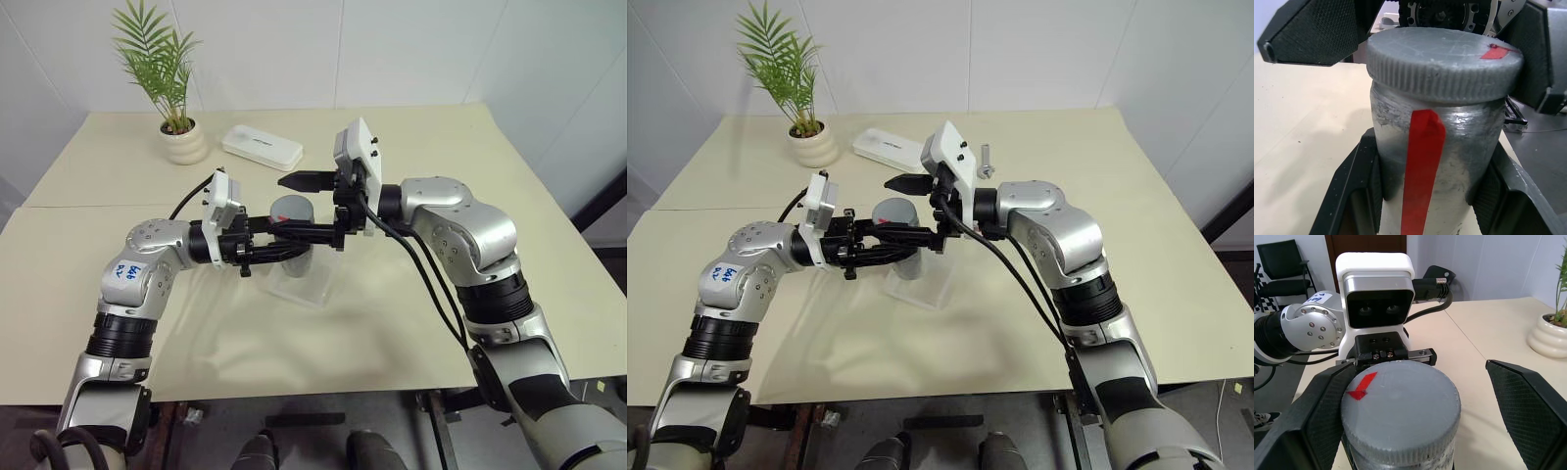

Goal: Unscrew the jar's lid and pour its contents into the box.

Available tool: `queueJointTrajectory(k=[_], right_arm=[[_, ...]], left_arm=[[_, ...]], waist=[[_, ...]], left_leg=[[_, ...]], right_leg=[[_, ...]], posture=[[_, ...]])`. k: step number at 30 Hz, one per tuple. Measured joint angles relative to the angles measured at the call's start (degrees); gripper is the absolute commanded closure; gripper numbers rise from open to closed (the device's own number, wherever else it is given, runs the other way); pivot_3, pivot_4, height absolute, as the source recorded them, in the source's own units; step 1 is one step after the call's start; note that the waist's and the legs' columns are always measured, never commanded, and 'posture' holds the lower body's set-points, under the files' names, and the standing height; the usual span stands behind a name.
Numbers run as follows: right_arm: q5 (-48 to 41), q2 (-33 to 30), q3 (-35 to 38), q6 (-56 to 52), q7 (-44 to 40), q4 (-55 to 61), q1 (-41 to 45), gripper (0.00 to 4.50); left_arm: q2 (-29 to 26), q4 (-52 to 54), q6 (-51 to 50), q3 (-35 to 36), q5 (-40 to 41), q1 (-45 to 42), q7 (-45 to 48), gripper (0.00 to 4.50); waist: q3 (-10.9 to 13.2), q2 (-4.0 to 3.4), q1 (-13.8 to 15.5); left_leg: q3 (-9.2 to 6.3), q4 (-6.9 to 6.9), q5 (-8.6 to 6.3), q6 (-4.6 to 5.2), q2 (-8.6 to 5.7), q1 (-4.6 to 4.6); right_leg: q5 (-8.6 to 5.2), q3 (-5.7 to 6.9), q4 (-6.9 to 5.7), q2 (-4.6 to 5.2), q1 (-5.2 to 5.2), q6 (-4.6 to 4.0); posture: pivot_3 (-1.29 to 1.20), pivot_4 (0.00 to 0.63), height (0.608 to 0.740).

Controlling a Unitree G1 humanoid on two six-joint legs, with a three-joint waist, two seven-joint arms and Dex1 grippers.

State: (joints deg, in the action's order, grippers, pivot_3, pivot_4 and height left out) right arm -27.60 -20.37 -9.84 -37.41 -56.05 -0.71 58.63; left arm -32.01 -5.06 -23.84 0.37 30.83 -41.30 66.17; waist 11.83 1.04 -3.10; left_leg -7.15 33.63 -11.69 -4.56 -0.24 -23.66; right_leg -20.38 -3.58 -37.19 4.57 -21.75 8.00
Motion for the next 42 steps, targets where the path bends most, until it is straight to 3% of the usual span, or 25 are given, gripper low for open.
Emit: queueJointTrajectory(k=[7, 13, 20, 29, 36, 42], right_arm=[[-1.08, -4.83, 0.78, 1.1, -4.08, -0.89, -0.14, 0.03], [-1.37, -13.42, 7.38, 1.17, -5.4, -3.54, -3.32, 0.03], [-4.25, -16.64, 8.63, -1.39, -9.26, -1.79, -6.48, 0.03], [-8.19, -10.19, 8.2, -5.28, -5.4, 4.26, -2.85, 0.03], [-5.45, -2.59, 1.89, -6.23, 0.04, 5.11, -1.03, 0.03], [-1.34, -0.6, -1.18, -4.7, 1.88, 2.23, -0.4, 0.03]], left_arm=[[-0.04, 0.06, -0.65, -0.28, -0.32, 0.01, -0.89, 2.6], [-0.56, 0.64, -0.59, -0.07, -0.64, 0.53, 0.46, 2.6], [-0.57, 0.76, -0.59, -0.08, -0.64, 0.71, 1.03, 2.6], [-0.66, 0.86, -0.55, 0.04, -0.66, 1.07, 1.03, 2.6], [-0.58, 0.82, -0.48, -0.02, -0.72, 1.06, 1.05, 2.6], [-0.52, 0.8, -0.51, -0.27, -0.73, 1.06, 0.94, 2.6]], waist=[[0.0, 0.0, 0.11], [0.0, 0.0, 0.45], [0.04, -0.06, -0.07], [0.04, -0.07, -0.04], [0.04, -0.07, 0.09], [0.04, -0.07, 0.09]], left_leg=[[0.0, 0.02, 0.0, 0.0, -0.01, -0.01], [0.02, 0.01, 0.0, 0.01, -0.02, -0.02], [0.04, 0.0, -0.01, 0.01, -0.01, -0.01], [0.02, 0.1, 0.0, 0.01, 0.0, 0.0], [-0.01, 0.16, 0.0, 0.0, -0.01, -0.01], [-0.02, 0.18, 0.0, 0.0, -0.02, -0.01]], right_leg=[[0.0, 0.0, 0.01, 0.0, 0.0, 0.0], [0.0, 0.0, 0.07, 0.01, 0.02, 0.0], [0.0, -0.01, 0.06, 0.0, 0.01, 0.0], [0.0, -0.01, -0.04, 0.0, 0.02, 0.0], [0.0, -0.01, -0.12, 0.0, 0.01, 0.0], [0.0, -0.01, -0.16, 0.0, 0.01, 0.0]], posture=[[0.0, 0.15, 0.74], [0.0, 0.15, 0.74], [0.0, 0.15, 0.74], [0.0, 0.15, 0.74], [0.0, 0.15, 0.74], [0.0, 0.15, 0.74]])
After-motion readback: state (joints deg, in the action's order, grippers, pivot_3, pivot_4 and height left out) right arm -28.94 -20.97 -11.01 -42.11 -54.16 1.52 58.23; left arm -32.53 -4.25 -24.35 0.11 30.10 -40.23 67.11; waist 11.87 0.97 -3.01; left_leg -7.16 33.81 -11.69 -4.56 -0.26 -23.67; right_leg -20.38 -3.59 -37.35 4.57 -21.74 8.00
